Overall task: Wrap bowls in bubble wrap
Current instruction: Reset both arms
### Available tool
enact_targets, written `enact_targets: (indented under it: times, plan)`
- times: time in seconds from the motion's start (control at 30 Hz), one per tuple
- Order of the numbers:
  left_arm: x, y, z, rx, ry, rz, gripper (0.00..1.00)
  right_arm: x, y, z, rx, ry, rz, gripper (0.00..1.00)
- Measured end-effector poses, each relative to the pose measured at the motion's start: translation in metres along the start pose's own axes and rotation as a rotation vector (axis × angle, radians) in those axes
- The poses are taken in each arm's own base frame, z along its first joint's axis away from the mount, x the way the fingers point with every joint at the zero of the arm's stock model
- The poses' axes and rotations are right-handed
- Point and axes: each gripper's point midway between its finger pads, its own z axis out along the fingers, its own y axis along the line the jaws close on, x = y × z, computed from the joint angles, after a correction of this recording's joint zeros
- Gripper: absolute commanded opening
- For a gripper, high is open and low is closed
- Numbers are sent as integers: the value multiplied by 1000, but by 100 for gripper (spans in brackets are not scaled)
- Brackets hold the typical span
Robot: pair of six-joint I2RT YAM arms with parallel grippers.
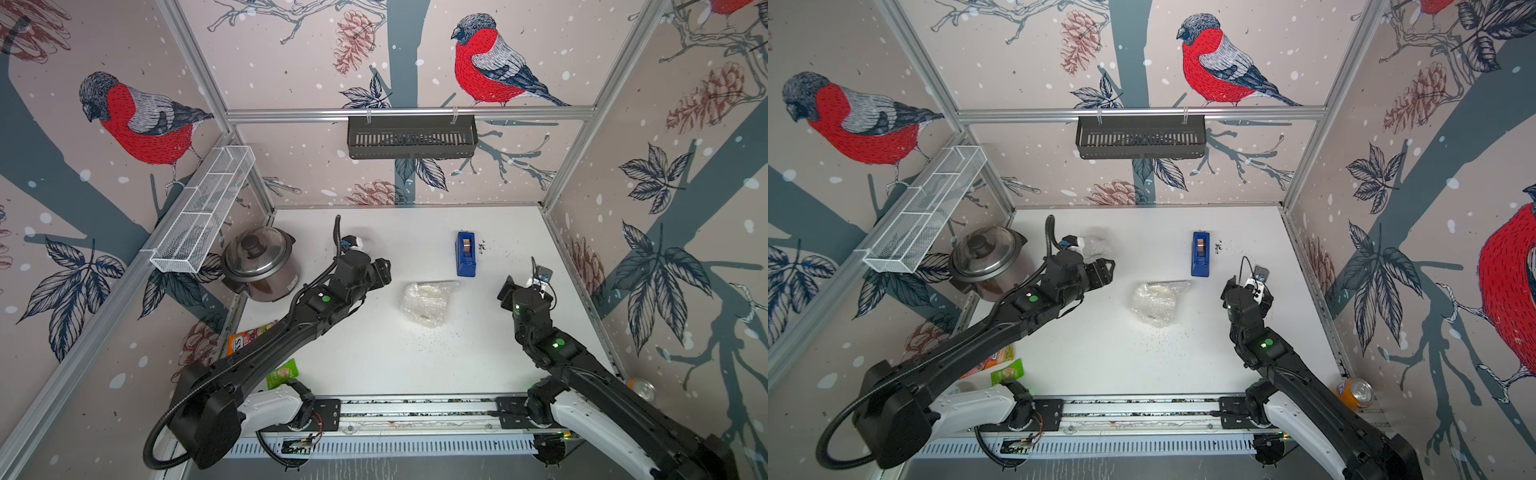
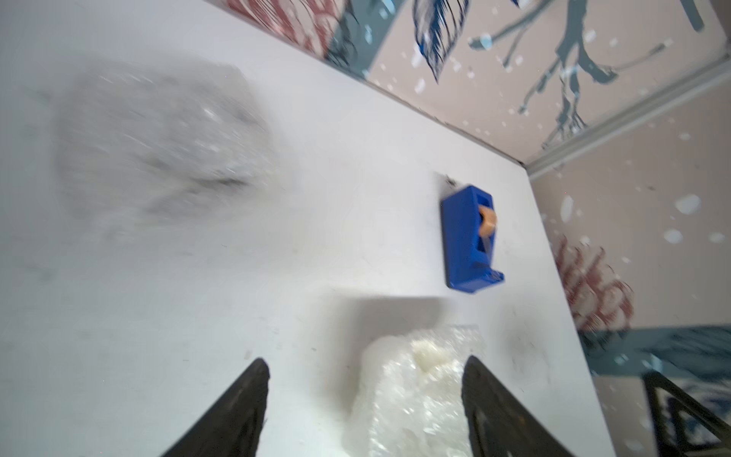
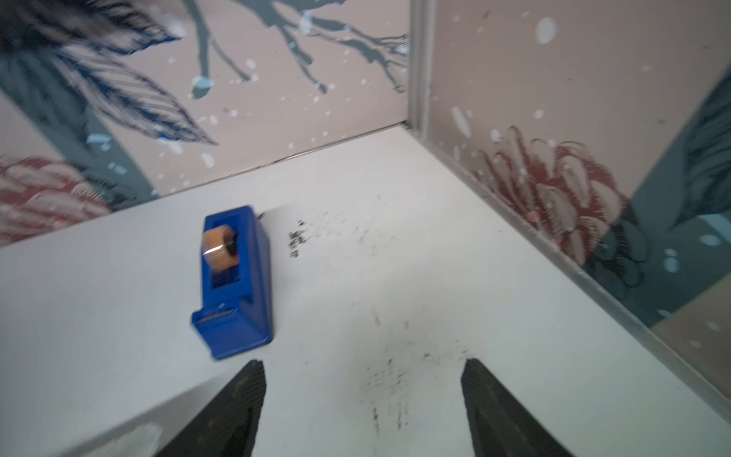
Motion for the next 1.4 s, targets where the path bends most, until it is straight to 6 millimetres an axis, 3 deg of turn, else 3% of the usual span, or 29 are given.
enact_targets:
  times: [0.1,0.2,0.4,0.53,0.6,0.73,0.83,0.93,1.03,1.17,1.23,1.33,1.4]
  plan:
    - [-37,46,-24,-174,-203,31,91,0,-38,16,161,-12,9,80]
    - [-45,100,-38,-359,-329,79,99,4,-71,24,277,-12,48,80]
    - [-28,197,-37,-668,-376,107,99,11,-107,31,404,-28,84,80]
    - [-4,238,-19,-759,-309,137,99,25,-115,40,435,-27,63,89]
    - [2,244,-3,-751,-274,173,99,37,-116,45,434,-20,34,100]
    - [14,244,24,-682,-237,245,99,53,-106,60,364,-21,-24,100]
    - [7,225,40,-563,-262,296,99,46,-83,74,244,-57,-64,100]
    - [-3,213,43,-493,-311,338,99,32,-61,92,142,-68,-105,100]
    - [-6,206,43,-431,-359,384,99,23,-45,95,54,-93,-132,99]
    - [20,222,56,-424,-313,432,99,31,-11,91,-108,-79,-191,100]
    - [10,222,57,-416,-338,424,99,32,2,87,-163,-94,-211,100]
    - [-15,216,55,-406,-407,402,99,43,14,98,-217,-76,-215,100]
    - [-15,215,56,-396,-408,402,99,61,7,101,-211,-39,-218,100]
